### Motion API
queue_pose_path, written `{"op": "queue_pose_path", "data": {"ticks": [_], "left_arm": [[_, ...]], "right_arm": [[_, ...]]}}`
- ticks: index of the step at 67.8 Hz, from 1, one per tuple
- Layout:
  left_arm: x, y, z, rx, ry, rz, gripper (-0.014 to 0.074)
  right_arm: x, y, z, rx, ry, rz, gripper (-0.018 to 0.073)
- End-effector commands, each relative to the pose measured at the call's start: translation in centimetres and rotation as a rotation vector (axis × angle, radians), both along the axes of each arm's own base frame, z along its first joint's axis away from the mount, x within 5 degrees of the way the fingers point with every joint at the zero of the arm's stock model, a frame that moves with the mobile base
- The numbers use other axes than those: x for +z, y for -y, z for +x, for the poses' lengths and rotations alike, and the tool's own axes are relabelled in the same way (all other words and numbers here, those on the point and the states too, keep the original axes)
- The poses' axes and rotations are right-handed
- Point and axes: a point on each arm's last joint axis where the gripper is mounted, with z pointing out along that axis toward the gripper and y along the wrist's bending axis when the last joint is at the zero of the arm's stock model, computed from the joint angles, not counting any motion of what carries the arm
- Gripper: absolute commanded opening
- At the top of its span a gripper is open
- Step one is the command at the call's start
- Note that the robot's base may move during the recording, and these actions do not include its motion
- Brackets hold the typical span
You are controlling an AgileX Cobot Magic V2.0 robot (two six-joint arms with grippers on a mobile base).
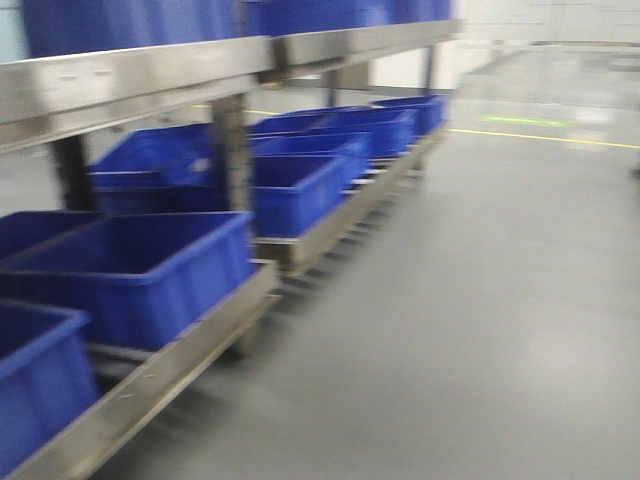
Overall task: Move two blue bins to right shelf middle
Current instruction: 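Drive the base across the floor carrying the teal bin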
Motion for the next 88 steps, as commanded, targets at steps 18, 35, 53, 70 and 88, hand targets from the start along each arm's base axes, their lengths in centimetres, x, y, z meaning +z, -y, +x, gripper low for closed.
{"op": "queue_pose_path", "data": {"ticks": [18, 35, 53, 70, 88], "left_arm": [[0.91, 0.78, -0.77, -0.064, 0.034, -0.067, -0.0111], [0.91, 0.78, -0.77, -0.064, 0.034, -0.067, -0.0111], [0.91, 0.78, -0.77, -0.064, 0.034, -0.067, -0.0111], [0.91, 0.78, -0.77, -0.064, 0.034, -0.067, -0.0111], [0.91, 0.78, -0.77, -0.064, 0.034, -0.067, -0.0111]], "right_arm": [[1.25, -0.29, -0.29, 0.022, 0.083, 0.055, -0.0153], [1.25, -0.29, -0.29, 0.022, 0.083, 0.055, -0.0153], [1.25, -0.29, -0.29, 0.022, 0.083, 0.055, -0.0153], [1.25, -0.29, -0.29, 0.022, 0.083, 0.055, -0.0153], [1.25, -0.29, -0.29, 0.022, 0.083, 0.055, -0.0153]]}}
